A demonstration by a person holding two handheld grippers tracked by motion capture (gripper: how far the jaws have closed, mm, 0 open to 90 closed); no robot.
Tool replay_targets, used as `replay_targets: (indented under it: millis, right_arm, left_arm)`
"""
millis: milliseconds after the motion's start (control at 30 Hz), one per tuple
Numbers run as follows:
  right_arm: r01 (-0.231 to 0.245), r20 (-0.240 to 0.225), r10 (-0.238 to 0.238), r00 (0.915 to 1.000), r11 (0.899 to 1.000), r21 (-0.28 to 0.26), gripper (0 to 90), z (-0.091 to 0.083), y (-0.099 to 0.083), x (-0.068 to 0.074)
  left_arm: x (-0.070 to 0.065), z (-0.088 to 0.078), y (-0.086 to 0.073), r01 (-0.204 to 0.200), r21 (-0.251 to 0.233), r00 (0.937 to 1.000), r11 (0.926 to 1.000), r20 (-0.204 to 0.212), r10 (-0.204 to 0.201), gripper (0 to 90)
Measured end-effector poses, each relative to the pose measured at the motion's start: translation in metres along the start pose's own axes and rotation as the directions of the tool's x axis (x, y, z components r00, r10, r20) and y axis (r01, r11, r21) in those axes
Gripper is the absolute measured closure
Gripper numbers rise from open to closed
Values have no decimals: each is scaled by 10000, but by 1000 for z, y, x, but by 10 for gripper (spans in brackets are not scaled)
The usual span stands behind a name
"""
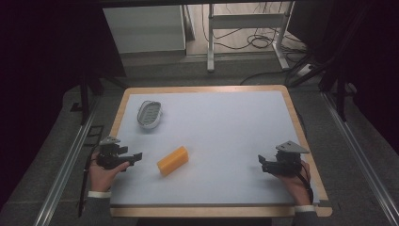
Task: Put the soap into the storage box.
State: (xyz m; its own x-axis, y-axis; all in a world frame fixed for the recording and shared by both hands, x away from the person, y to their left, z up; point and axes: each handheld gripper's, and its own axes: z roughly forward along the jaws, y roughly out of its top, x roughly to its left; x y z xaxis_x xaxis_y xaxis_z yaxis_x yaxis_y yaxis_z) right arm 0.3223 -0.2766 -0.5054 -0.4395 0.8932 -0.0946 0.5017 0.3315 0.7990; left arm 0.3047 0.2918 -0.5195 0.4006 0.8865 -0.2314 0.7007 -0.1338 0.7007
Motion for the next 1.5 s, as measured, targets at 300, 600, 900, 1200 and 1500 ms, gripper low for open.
replay_targets:
  millis: [300,600,900,1200,1500]
  right_arm:
    - [-226,11,226,9997,9996,-176,92,-7,-6,-11]
    - [-289,75,291,9995,9992,-275,92,-14,-11,-16]
    - [-300,171,304,9994,9993,-222,91,-16,-13,-17]
    - [-406,208,413,9989,9986,-338,91,-21,-12,-19]
    - [-349,212,354,9991,9991,-253,91,-19,-14,-19]
  left_arm:
    - [-10,-2,3,-168,414,9994,9990,-284,180,220]
    - [-19,-21,21,-675,451,9977,9967,56,674,212]
    - [-19,-18,29,-741,812,9970,9939,266,721,210]
    - [-27,-22,42,-1056,818,9939,9910,412,1025,208]
    - [-35,-23,51,-1440,892,9889,9855,509,1399,205]
